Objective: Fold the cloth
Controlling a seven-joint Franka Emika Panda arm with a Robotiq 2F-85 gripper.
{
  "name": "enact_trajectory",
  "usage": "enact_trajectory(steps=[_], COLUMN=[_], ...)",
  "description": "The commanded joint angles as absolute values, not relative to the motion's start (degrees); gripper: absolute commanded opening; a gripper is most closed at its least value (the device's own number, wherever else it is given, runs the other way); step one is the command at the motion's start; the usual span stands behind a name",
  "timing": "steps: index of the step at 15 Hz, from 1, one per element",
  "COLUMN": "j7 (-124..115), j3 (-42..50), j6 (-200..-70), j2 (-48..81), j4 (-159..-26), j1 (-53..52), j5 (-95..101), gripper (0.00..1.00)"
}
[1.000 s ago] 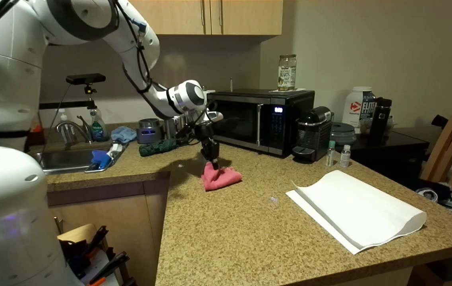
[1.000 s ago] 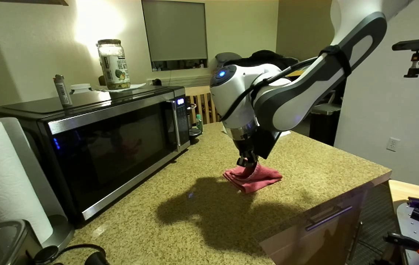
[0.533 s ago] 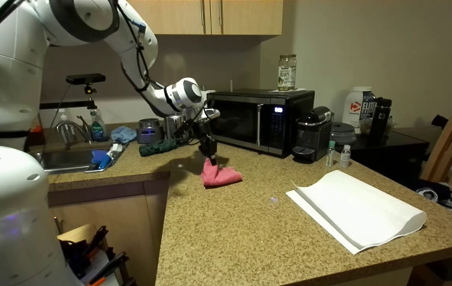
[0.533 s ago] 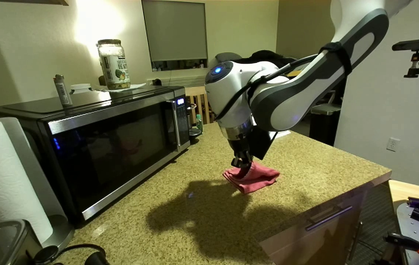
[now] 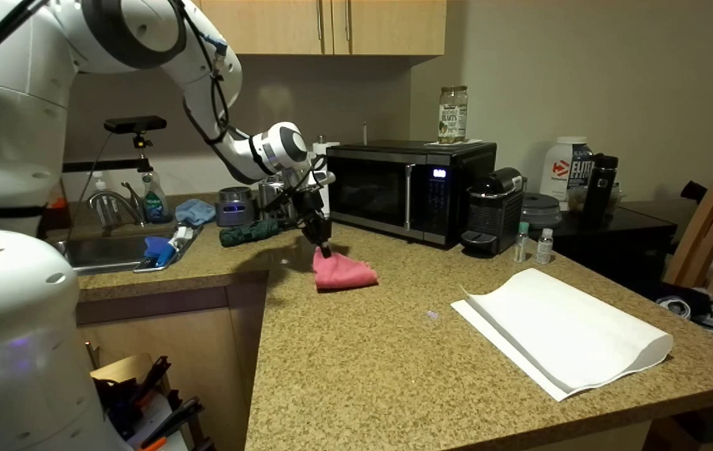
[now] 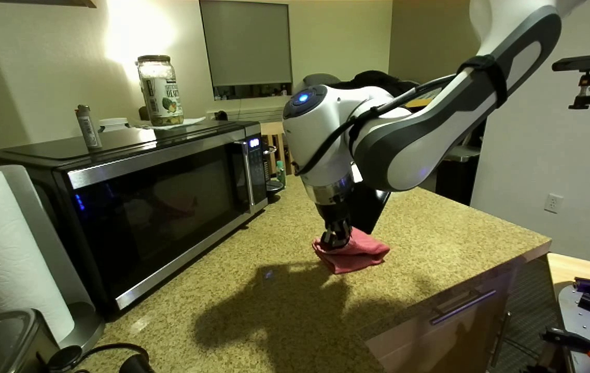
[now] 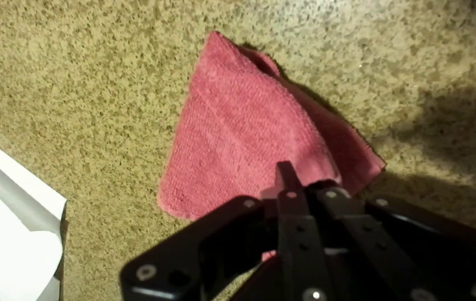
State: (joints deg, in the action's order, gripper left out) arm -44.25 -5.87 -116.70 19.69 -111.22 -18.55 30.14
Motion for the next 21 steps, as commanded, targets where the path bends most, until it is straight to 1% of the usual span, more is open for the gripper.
enact_trajectory(steps=[1,4,8,11,16,21], j7=[-43.1,-43.0,-43.2,-43.7,-43.9,-48.6], j3=[-6.1,-6.0,-5.9,-5.7,-4.1,-1.6], j6=[-117.8,-117.2,-117.6,-120.2,-124.4,-124.6], j2=[19.1,19.1,18.5,17.1,14.7,12.7], j4=[-112.7,-113.2,-114.3,-114.8,-115.4,-117.6], j1=[-18.9,-19.1,-19.0,-17.3,-13.7,-12.6], j5=[30.4,30.6,30.6,27.3,18.9,20.2], gripper=[0.34,0.55,0.79,0.99,1.0,1.0])
